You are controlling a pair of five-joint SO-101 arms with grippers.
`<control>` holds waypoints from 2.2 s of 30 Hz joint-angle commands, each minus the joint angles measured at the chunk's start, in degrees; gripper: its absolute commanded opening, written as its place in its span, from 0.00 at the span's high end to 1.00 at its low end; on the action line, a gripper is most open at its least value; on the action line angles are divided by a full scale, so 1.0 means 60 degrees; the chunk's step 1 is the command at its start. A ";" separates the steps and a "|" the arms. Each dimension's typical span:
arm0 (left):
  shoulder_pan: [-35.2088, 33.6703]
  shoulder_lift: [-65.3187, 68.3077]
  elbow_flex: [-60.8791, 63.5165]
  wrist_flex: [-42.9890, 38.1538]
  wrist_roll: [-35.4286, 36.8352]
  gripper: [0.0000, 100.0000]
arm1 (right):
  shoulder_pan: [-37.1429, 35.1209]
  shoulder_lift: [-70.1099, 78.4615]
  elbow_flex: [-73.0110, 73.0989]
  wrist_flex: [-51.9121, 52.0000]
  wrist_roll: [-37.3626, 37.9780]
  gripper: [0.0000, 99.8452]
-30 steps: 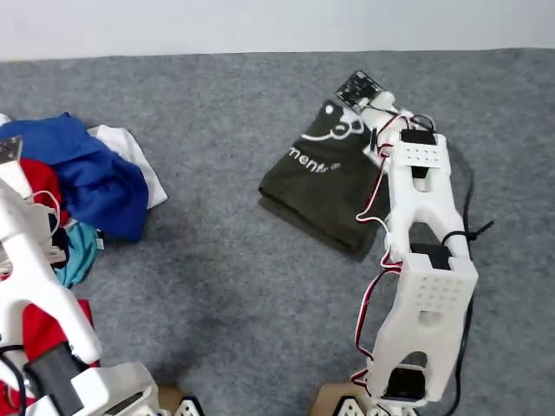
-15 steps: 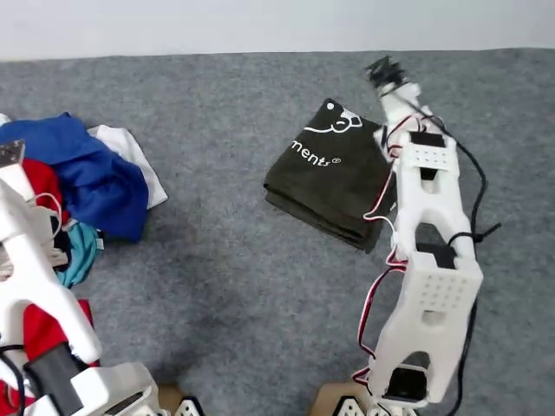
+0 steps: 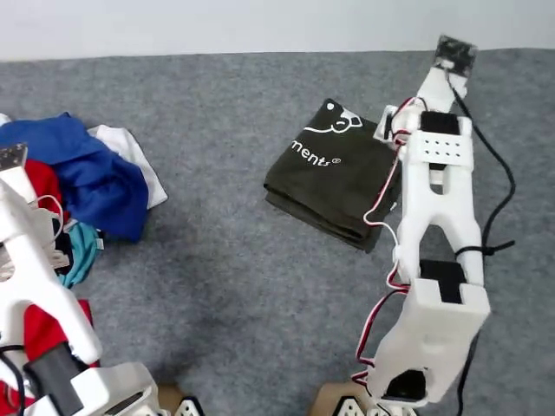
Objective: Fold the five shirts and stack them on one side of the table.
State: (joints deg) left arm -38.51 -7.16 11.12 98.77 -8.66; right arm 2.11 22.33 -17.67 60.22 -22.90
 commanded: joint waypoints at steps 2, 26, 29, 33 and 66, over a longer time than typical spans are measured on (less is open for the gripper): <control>0.0044 -0.0381 -0.0051 -0.0190 0.0000 0.95 | -0.0579 -0.0491 -0.0352 0.0857 -0.1817 0.67; 0.0029 -0.0381 -0.0037 -0.0147 0.0000 0.95 | -0.0872 0.3231 -0.1963 0.0271 -0.2374 0.61; 0.0029 -0.0381 -0.0037 -0.0147 0.0000 0.95 | -0.0857 0.3700 -0.2227 0.0300 -0.2330 0.61; 0.0029 -0.0381 -0.0037 -0.0147 0.0000 0.95 | -0.0784 0.4168 -0.2447 0.0359 -0.2315 0.65; 0.0044 -0.0410 -0.0037 -0.0147 0.0015 0.95 | 0.2278 0.4271 -0.8205 0.5473 -0.0850 0.99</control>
State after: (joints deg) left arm -38.51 -7.16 11.12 98.24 -8.66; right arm 12.13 49.05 -61.80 91.25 -30.11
